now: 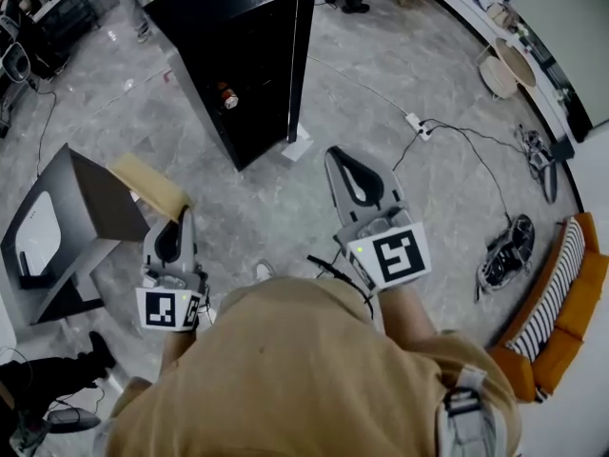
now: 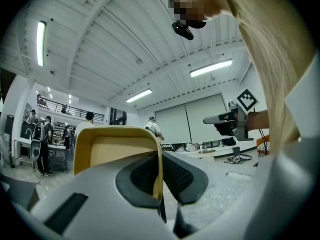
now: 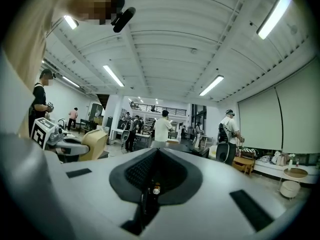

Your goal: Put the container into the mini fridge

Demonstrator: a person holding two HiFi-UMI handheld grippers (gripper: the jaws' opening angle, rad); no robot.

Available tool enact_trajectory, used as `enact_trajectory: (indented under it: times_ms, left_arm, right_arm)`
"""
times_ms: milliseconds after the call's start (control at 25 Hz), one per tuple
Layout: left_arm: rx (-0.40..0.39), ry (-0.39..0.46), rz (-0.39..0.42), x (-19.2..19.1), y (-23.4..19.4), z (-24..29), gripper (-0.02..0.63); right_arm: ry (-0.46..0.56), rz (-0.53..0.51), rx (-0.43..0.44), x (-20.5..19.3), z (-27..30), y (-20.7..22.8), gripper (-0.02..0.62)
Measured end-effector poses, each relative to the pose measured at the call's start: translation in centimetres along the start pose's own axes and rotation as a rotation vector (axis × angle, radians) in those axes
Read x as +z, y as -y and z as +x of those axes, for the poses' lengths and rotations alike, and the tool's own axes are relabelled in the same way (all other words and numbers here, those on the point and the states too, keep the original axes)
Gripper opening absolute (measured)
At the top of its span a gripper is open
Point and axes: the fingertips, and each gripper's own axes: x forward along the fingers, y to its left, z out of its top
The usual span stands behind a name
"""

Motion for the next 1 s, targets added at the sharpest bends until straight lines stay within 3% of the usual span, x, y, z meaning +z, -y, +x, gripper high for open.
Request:
enact_trajectory:
  times_ms: [480,720,1000]
  left_arm:
    - [-0.074,0.02,-0.018,-2.7,-6.8,-0.8,0.006]
    - [-0.109,0.051,-0.016,-2.1,-7.3,-0.4,0.006]
    - [-0.151,0.062,-0.02,-1.7,-6.0,0.7,0.006]
  right_arm:
    - [-0.009,-0.039,-0.067,0.6,4.5,-5.6,0.003]
    - [-0.068,-0.093,-0.108,-0.2,4.3,-5.8,0.003]
    - [-0.012,-0.125,-0.114,0.9,6.7,-5.3,0.003]
